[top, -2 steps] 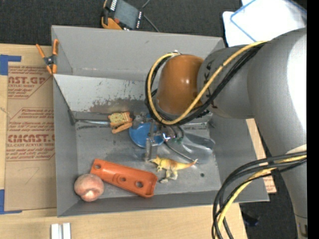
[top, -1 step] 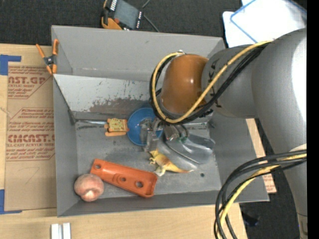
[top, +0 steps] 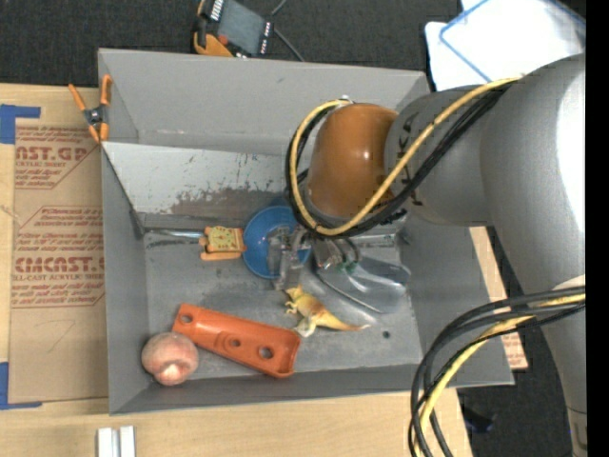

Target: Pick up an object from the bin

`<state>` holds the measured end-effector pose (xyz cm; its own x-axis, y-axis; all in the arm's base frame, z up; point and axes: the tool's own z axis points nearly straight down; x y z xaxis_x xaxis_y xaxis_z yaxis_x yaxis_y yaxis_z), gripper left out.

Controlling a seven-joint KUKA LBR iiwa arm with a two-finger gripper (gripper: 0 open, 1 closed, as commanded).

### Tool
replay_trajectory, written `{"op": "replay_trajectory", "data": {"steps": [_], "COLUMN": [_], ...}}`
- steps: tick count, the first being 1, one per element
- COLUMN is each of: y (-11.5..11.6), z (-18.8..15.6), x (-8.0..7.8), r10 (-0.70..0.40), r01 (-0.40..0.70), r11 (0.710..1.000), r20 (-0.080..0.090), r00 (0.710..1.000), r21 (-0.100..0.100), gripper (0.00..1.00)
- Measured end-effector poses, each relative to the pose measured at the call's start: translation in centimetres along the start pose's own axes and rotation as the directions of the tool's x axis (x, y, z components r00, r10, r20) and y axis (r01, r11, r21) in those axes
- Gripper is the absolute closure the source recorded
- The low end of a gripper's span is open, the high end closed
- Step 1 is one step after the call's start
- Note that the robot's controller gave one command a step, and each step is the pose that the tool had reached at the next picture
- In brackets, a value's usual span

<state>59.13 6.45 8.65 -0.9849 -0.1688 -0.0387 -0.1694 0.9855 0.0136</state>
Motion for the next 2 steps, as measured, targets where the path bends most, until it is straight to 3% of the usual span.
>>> {"op": "replay_trajectory", "data": {"steps": [1, 2], "y": [1.95, 1.79], "z": [1.46, 1.48], "x": [0.72, 0.65], "r10": [0.005, 0.011], "r01": [-0.005, -0.011], "r11": [1.0, 1.0], "r20": [0.008, 0.006], "r00": [1.0, 1.0], "r21": [-0.001, -0.002], "gripper": [1.0, 1.0]}}
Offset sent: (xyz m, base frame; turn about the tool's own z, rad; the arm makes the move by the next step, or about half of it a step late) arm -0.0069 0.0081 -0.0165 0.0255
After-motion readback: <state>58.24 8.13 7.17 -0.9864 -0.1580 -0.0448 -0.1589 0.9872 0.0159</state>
